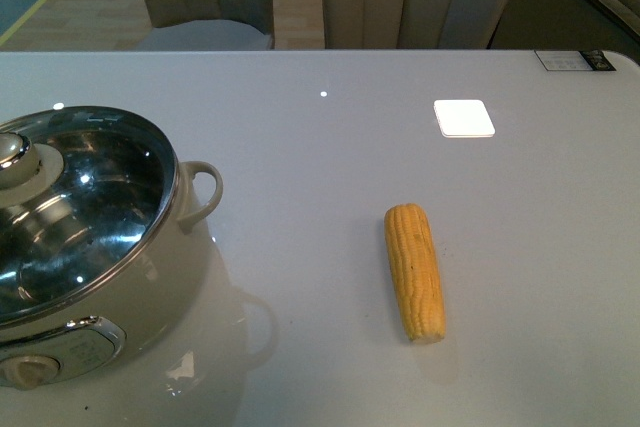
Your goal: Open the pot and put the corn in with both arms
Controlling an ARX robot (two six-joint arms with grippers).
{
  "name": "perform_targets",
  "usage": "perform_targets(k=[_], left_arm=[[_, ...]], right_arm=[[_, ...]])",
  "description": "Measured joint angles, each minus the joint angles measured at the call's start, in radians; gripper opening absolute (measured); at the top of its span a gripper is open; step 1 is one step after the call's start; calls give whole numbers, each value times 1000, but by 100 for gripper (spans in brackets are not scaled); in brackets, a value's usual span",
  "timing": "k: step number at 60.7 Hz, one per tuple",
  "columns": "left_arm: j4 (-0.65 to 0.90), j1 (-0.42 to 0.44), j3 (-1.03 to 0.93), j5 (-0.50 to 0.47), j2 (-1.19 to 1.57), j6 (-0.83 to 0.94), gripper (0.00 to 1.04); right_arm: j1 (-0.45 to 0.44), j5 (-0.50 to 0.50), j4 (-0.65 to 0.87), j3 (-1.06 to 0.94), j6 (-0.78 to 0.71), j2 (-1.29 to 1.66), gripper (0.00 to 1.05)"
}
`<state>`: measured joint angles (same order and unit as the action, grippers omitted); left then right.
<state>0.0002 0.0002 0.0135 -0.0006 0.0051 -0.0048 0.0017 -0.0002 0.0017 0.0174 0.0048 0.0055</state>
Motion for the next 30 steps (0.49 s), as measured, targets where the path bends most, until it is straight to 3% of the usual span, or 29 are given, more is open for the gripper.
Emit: perform_targets(k=[30], left_arm=[[0, 0, 0, 0, 0, 0, 98]], right_arm=[[0, 0, 0, 0, 0, 0, 96]])
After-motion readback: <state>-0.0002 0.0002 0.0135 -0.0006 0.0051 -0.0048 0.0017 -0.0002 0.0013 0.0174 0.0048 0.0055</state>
